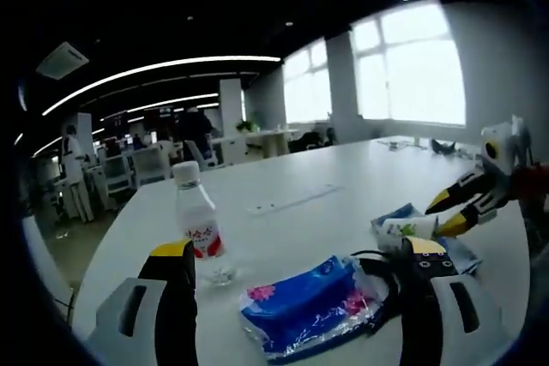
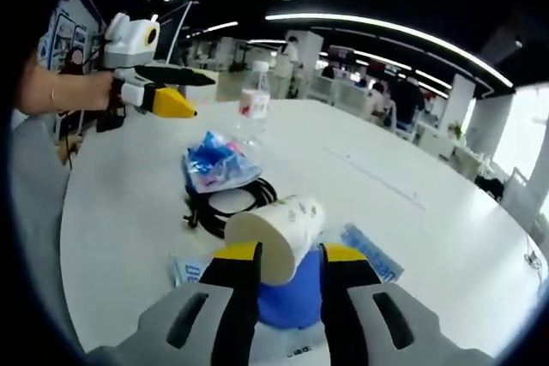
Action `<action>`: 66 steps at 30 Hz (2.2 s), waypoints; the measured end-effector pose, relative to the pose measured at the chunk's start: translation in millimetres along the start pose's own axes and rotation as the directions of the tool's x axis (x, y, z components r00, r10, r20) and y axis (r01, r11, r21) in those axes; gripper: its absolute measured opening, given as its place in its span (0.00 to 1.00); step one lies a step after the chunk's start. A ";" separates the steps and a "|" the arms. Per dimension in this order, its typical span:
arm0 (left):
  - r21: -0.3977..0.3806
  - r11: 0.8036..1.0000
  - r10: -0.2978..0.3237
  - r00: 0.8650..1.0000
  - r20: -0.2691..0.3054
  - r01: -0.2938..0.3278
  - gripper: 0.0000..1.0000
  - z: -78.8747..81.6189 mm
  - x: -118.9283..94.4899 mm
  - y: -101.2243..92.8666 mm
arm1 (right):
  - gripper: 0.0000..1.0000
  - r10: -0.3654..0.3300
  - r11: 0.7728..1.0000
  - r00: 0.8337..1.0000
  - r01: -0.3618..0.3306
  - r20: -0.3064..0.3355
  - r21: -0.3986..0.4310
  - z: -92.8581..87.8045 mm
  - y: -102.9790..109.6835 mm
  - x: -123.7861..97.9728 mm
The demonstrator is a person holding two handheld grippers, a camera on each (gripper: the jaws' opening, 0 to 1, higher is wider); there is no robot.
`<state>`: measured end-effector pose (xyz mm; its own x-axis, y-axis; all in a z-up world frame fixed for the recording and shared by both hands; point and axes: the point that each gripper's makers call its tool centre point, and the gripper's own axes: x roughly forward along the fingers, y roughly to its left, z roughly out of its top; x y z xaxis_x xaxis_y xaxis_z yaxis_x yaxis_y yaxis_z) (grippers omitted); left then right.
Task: Arrange the tabletop items into an orderly group along one side of the table until the central work area is clear of visible clutter.
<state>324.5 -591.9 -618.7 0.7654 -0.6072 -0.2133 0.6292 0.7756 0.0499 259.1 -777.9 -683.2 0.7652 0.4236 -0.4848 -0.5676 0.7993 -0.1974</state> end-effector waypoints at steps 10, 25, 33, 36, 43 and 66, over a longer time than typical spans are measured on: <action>-0.009 0.999 -0.034 0.999 0.023 0.034 1.00 2.9 -4.2 -16.0 | 0.02 -0.022 1.000 0.999 0.021 -0.026 -0.013 -5.3 -2.3 3.0; -0.005 0.994 -0.107 0.993 0.041 0.107 1.00 13.0 -18.1 -39.9 | 0.00 -0.026 0.979 0.994 0.047 -0.107 0.200 -5.5 -9.6 -11.1; 0.018 0.987 -0.160 0.986 0.042 0.159 1.00 20.4 -28.1 -57.8 | 0.00 0.030 0.976 0.990 0.001 -0.138 0.220 8.1 2.2 -23.5; 0.034 0.984 -0.176 0.984 0.037 0.175 1.00 21.7 -32.5 -64.8 | 0.00 0.070 0.974 0.988 -0.038 -0.135 0.223 16.5 9.7 -28.1; 0.089 0.967 -0.239 0.971 0.013 0.237 1.00 22.9 -44.6 -85.5 | 0.00 0.094 0.981 0.981 -0.063 -0.168 0.186 31.0 18.2 -41.7; 0.271 0.916 -0.299 0.954 -0.030 0.296 0.90 24.6 -68.1 -124.4 | 0.00 0.267 0.957 0.919 -0.217 -0.290 0.192 66.0 67.5 -73.7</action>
<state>197.5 -651.3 -586.5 0.5379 -0.8057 -0.2478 0.8393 0.4843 0.2473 184.4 -727.0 -604.6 0.4637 0.4791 -0.7453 -0.6510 0.7549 0.0802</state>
